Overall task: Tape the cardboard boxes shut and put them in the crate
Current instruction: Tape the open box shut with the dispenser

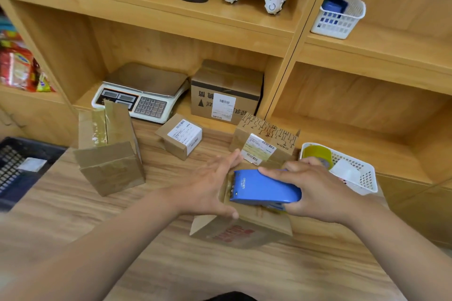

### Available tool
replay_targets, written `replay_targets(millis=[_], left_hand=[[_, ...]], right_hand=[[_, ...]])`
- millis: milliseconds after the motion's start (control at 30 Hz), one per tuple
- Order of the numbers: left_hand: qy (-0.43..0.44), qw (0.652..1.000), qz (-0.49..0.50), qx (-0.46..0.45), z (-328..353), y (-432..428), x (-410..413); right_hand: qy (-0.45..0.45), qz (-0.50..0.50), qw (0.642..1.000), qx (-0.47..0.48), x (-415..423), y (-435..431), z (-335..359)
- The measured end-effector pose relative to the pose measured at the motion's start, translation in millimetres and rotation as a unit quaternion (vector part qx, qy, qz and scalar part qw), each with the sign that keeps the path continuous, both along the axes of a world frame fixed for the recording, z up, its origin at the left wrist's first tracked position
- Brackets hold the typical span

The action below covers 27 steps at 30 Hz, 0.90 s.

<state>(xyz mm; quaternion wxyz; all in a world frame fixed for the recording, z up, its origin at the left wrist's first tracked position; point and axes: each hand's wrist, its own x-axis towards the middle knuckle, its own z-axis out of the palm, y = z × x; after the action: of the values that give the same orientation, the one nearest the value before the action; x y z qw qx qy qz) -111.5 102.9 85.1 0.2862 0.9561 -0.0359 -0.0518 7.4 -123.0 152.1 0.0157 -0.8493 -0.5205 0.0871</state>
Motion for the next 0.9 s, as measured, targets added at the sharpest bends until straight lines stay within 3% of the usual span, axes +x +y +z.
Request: replay_targets(millis=[467, 900], left_hand=[[0.086, 0.992, 0.077, -0.048, -13, 26, -17], [0.073, 0.997, 0.030, -0.026, -23, 30, -11]], right_hand=[[-0.021, 0.040, 0.998, -0.046, -20, 45, 5], [0.038, 0.032, 0.998, -0.040, 5, 19, 14]])
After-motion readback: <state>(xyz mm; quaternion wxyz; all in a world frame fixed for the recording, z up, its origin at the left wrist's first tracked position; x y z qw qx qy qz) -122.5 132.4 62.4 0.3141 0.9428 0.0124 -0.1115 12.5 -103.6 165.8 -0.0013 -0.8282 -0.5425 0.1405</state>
